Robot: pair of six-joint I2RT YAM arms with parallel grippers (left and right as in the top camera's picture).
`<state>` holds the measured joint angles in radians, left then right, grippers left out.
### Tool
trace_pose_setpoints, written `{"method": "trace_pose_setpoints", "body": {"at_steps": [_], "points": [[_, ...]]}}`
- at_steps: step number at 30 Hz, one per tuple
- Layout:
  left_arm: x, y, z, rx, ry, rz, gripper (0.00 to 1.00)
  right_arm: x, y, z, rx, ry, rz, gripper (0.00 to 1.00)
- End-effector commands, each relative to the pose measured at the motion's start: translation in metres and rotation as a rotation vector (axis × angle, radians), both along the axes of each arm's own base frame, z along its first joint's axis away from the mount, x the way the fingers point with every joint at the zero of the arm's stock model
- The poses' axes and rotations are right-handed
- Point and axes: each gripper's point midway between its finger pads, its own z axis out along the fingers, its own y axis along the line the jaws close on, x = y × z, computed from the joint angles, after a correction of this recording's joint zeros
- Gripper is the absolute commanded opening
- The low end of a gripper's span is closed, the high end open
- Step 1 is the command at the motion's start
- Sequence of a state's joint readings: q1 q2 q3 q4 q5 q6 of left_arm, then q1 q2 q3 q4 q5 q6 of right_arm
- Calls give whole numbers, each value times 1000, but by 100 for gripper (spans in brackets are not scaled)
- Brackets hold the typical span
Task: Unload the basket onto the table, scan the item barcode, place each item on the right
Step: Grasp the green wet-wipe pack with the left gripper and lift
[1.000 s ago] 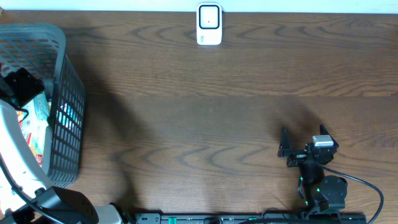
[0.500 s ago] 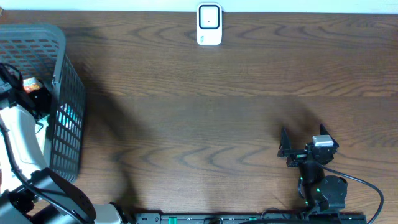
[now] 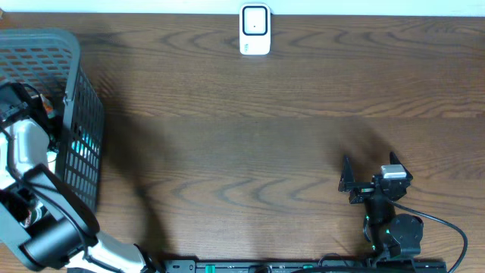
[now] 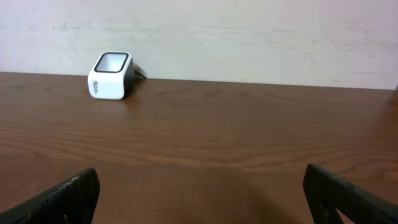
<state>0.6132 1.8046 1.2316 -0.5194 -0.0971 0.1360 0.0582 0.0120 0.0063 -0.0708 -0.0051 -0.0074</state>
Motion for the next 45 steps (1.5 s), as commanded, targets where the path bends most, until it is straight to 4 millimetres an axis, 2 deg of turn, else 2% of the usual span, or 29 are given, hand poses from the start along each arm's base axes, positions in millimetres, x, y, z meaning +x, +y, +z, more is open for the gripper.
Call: {"method": "trace_pose_setpoints", "body": {"at_steps": [1,7,8,13,18,19,22,26,27,31,34,36,40,45], "points": [[6,2,-6,8,-2,-31,98,0,-1,0,14,1,-4,99],[14,15,3,73,-40,-16,98,0,-1,-1,14,2,-4,99],[15,15,3,75,-42,-16,96,0,-1,0,14,1,-4,99],[14,15,2,73,-40,-16,69,0,-1,-1,14,2,-4,99],[9,12,-2,56,-16,-16,65,0,-1,0,14,1,-4,99],[8,11,-2,53,-12,-16,62,0,-1,-1,14,2,-4,99],[4,8,-7,42,3,-16,40,0,-1,-1,14,2,-4,99],[1,5,-11,31,17,-16,20,0,-1,-1,14,2,-4,99],[1,5,-10,31,17,-16,9,0,-1,0,14,1,-4,99],[1,5,0,39,-2,-15,8,0,-1,0,14,1,-4,99],[3,6,25,68,-71,21,7,0,-1,0,14,1,-5,99],[6,8,53,97,-152,55,7,0,-1,0,14,1,-4,99],[7,8,124,161,-372,158,7,0,-1,0,14,1,-4,99],[-13,-8,218,182,-693,305,7,0,-1,0,14,1,-4,99]]}}
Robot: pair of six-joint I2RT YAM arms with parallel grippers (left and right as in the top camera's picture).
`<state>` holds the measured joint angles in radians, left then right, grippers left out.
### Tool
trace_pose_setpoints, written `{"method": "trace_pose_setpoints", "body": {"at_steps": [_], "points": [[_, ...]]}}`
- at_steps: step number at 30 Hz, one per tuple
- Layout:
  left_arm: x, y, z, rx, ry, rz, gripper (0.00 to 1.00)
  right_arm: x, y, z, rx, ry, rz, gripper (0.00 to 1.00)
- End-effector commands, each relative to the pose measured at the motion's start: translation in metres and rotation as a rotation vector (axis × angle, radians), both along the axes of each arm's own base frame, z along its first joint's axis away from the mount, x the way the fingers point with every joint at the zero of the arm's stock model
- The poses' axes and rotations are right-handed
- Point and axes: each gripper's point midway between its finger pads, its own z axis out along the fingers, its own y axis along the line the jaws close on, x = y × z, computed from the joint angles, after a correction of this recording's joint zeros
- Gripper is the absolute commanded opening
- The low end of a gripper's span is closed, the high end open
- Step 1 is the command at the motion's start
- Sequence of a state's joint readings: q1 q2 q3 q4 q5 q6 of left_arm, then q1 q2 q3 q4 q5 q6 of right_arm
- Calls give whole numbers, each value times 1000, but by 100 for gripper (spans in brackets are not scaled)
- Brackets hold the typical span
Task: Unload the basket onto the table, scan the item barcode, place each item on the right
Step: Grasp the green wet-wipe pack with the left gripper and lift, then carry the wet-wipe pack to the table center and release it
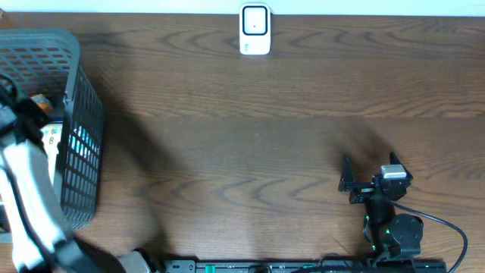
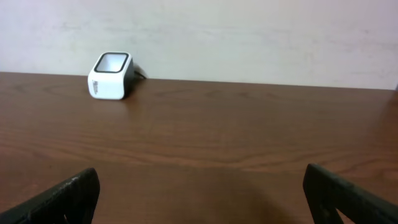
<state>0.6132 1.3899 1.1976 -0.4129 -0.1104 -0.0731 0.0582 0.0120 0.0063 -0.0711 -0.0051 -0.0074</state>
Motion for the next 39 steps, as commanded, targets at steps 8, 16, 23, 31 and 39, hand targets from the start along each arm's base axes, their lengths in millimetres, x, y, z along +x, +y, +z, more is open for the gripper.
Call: {"method": "trace_pose_setpoints", "body": {"at_steps": [8,16,23,31,39], "points": [[-13,-118,169,-217,-689,-297,7,0,-1,0,14,1,-4,99],[-11,-258,236,-408,-865,-895,7,0,-1,0,14,1,-4,99],[-3,-375,188,-581,-642,-1234,7,0,-1,0,14,1,-4,99],[19,-477,104,-680,-351,-1389,7,0,-1,0,14,1,-4,99],[50,-539,-13,-603,-93,-1206,7,0,-1,0,14,1,-4,99]]}}
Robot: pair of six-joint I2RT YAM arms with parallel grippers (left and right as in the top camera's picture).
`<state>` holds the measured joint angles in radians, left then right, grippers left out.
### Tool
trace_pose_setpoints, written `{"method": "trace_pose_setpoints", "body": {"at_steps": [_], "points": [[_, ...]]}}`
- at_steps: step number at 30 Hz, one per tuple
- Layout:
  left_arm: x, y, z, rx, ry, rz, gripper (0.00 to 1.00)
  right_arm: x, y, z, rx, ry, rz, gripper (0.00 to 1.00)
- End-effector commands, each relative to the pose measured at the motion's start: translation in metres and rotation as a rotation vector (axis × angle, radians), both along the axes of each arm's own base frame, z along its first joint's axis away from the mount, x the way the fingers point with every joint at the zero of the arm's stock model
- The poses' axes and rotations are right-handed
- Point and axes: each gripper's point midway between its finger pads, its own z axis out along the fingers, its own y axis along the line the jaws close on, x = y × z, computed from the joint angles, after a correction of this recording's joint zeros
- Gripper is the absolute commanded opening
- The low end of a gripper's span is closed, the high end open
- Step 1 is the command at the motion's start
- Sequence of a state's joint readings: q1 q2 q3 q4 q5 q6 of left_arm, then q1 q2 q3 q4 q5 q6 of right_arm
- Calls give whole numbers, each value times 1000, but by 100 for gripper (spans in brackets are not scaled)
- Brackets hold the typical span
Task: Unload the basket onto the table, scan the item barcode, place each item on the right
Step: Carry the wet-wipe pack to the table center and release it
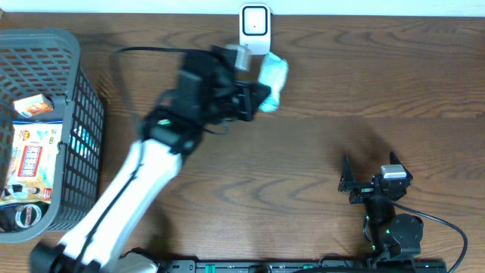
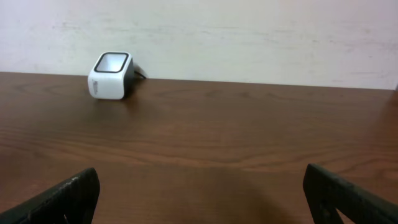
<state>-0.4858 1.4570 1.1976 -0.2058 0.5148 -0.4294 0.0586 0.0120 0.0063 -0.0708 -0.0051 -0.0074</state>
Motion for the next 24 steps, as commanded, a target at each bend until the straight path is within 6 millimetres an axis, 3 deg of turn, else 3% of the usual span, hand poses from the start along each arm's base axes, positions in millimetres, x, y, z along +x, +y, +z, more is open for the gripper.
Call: {"method": "trace_pose_setpoints", "body": {"at_steps": [1,6,12,13,15,19,24], "points": [[24,-12,-45,120,35,169,7,0,-1,-1,14,2,-5,99],[43,-33,-95,227,5,285,7,0,-1,-1,14,2,-5,99],[55,-57,-134,264,-44,316,10,0,-1,0,14,1,-5,99],[57,-66,-142,251,-55,308,38,0,-1,-1,14,2,-5,99],[57,-72,-145,241,-64,300,49,0,-1,0,14,1,-5,99],[56,-77,-139,226,-76,293,55,0,-1,0,14,1,-5,99],[55,-76,-104,181,-126,295,55,0,-1,-1,14,2,-5,99]]}}
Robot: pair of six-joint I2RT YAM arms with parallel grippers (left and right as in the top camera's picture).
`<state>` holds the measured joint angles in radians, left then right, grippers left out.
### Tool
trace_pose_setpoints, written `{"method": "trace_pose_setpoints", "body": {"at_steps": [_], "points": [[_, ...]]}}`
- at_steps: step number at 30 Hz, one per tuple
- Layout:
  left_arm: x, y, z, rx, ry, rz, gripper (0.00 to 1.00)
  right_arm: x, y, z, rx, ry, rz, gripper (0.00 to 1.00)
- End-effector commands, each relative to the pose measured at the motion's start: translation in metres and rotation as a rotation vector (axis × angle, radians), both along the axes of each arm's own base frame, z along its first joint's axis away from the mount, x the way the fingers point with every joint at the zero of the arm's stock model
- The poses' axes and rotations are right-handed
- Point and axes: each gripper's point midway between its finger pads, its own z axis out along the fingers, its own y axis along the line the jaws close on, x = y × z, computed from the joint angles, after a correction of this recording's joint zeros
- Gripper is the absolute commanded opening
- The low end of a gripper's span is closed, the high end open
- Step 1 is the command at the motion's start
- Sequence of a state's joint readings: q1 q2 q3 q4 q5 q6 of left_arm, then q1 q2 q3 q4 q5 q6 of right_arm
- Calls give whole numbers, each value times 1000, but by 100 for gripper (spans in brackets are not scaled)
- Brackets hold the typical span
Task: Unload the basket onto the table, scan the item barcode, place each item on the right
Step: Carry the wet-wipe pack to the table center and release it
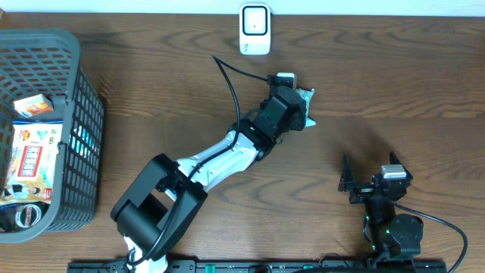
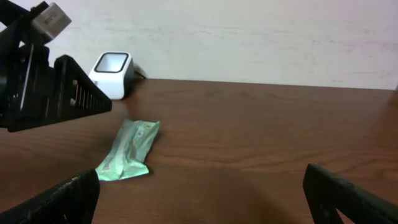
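Note:
A light green packet (image 2: 129,151) lies flat on the wooden table, in the middle of it; in the overhead view only its edge (image 1: 308,95) shows past the left gripper. My left gripper (image 1: 301,108) hovers over the packet, open and not holding it; one black finger (image 2: 81,94) shows above and left of the packet. The white barcode scanner (image 1: 255,30) stands at the table's far edge, its window (image 2: 112,61) facing up. My right gripper (image 1: 345,176) rests open near the front right with nothing between its fingers (image 2: 62,199).
A grey mesh basket (image 1: 76,114) at the left holds several packaged goods (image 1: 34,148). The left arm (image 1: 220,155) stretches diagonally across the table's middle, a cable looping above it. A pale wall (image 2: 249,31) runs behind the table's far edge.
The left gripper held the green packet right beside the scanner; now it is further right and nearer the front, and the packet lies on the table, let go. The right arm has not moved.
The left arm was down in the basket at the left, and still at the basket at the following moment. Then it held the green packet up against the scanner at the far edge. Now the packet lies on the table's middle, released. The right gripper stayed open and still.

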<state>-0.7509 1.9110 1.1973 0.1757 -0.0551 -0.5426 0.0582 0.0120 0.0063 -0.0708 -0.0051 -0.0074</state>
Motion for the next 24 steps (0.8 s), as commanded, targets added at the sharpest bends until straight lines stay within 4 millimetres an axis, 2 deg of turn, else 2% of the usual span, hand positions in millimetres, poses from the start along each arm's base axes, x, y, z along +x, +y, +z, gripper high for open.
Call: {"method": "trace_pose_setpoints", "body": {"at_steps": [1,6,7,8,10,15,16,17,19,21,24], "points": [[3,2,57,-45,-109,3,55,0,-1,0,14,1,-4,99],[-4,11,120,-2,-283,-71,55,0,-1,0,14,1,-4,99],[-5,16,129,19,-309,-67,53,0,-1,-1,14,2,-4,99],[-4,26,136,59,-332,-34,43,0,-1,0,14,1,-4,99],[0,42,134,110,-330,27,30,0,-1,-1,14,2,-4,99],[2,66,110,220,-261,76,28,0,-1,0,14,1,-4,99],[3,70,109,233,-258,76,29,0,-1,0,14,1,-4,99],[5,74,109,239,-257,82,36,0,-1,-1,14,2,-4,99],[7,81,117,230,-267,97,58,0,-1,-1,14,2,-5,99],[5,88,139,210,-304,109,66,0,-1,-1,14,2,-4,99],[0,108,182,219,-402,111,68,0,-1,0,14,1,-4,99]]}}
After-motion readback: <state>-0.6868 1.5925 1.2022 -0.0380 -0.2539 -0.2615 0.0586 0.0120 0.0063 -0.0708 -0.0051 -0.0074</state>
